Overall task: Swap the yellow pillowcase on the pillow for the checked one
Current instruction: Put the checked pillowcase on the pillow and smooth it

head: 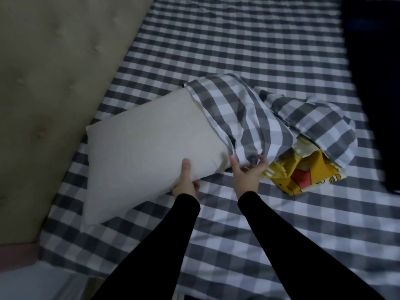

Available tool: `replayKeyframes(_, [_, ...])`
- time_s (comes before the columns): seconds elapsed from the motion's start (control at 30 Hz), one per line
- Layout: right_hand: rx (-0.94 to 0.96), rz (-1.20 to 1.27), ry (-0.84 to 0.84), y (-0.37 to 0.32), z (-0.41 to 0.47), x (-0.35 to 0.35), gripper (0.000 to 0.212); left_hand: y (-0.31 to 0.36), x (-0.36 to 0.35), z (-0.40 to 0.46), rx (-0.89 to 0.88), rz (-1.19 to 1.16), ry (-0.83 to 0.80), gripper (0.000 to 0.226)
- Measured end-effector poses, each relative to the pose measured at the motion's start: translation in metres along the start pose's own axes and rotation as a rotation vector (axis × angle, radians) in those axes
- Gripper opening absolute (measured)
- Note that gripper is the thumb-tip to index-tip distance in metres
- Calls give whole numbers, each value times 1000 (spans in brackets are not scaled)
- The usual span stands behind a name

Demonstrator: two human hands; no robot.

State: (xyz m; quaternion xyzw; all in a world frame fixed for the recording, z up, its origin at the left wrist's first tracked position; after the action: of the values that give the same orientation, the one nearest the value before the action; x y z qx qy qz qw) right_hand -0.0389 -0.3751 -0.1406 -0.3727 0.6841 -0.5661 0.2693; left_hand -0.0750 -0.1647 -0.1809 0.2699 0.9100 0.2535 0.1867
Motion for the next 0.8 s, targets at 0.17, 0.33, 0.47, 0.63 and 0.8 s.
replayKeyframes(0.17, [320,-403,-207,-48,-2,-16,20,43,-5,-8,-177,53,17,49])
replayKeyframes(0.33, [309,-426,-326,-79,9,-32,24,84,-19,-29,-317,149,-21,39])
replayKeyframes(0.47, [403,-424,-293,-106,9,-34,14,113,-19,-54,-380,241,5,23])
replayKeyframes(0.63, [491,-239,-228,-153,2,-21,10,165,-23,-92,-475,328,22,34])
replayKeyframes(0.8, [621,-167,-90,-226,5,-13,13,232,-33,-129,-633,451,118,55])
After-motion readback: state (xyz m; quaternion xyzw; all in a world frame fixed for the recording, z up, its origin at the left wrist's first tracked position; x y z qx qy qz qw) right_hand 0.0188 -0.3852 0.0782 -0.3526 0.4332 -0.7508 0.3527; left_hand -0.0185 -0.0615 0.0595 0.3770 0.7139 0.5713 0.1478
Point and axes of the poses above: each hand's wrist, its own z-axis towards the middle knuckle, its own x-axis out of the back of the hand, y = z × x, the point moved 9 cm from there along z, towards the middle knuckle, and after that the axes turned 3 degrees about x, right-handed, at the moved point
